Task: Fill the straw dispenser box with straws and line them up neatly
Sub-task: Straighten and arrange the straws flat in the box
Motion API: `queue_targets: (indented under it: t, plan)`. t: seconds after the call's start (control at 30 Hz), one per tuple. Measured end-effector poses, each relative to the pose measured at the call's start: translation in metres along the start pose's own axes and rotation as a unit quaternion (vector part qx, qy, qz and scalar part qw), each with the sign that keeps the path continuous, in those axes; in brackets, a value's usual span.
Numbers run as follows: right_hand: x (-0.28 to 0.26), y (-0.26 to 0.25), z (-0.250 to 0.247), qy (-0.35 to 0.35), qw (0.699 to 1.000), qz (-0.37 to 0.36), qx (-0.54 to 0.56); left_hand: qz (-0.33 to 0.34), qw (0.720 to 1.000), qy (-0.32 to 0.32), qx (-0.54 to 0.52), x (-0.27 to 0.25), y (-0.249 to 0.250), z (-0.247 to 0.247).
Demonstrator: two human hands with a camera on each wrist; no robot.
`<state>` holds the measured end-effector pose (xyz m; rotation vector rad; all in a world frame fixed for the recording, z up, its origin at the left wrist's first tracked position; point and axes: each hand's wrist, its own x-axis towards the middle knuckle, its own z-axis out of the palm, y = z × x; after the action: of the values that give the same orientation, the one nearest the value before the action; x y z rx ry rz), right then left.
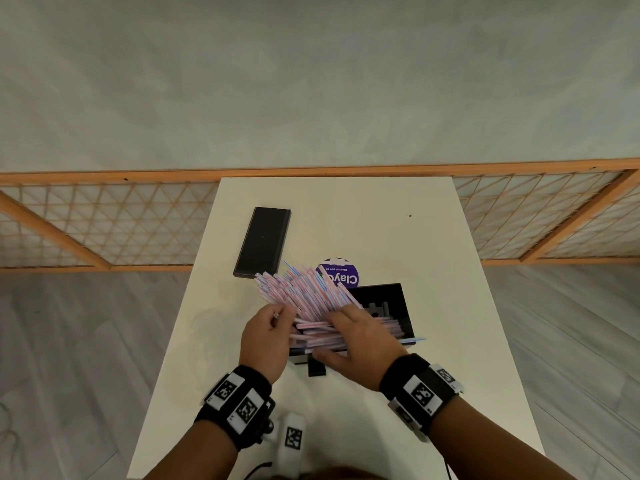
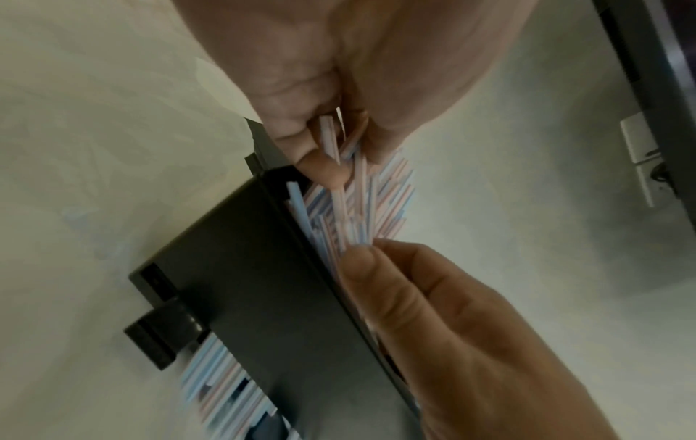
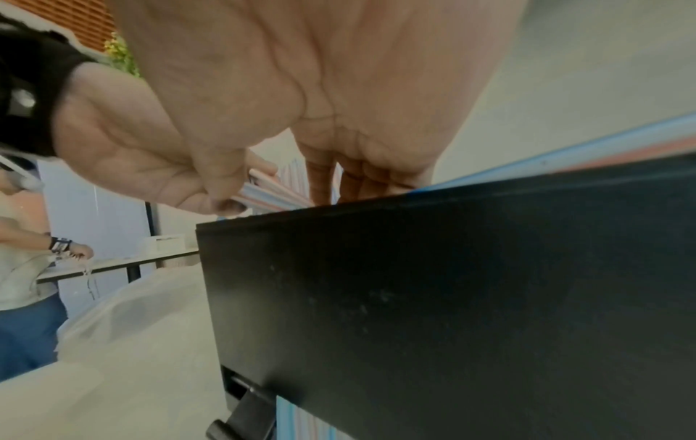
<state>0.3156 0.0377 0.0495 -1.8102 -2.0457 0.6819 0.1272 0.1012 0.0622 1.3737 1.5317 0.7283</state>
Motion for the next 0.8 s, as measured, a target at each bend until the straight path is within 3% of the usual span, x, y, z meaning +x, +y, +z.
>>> queue_targets:
  t: [0.23,0.43,0.8]
  plan:
    - [0.003,0.008,0.011,0.025,0.999,0.026,-0.01,0.068,0.996,0.047,0.025,0.001,0.024,-0.021]
    - [-0.001,0.015,0.018,0.052,0.998,0.03,-0.037,0.081,0.99,0.117,0.01,0.006,0.039,-0.062]
    - [-0.005,0.007,0.01,0.105,0.994,0.019,-0.025,0.121,0.985,0.122,0.036,-0.027,0.074,-0.101]
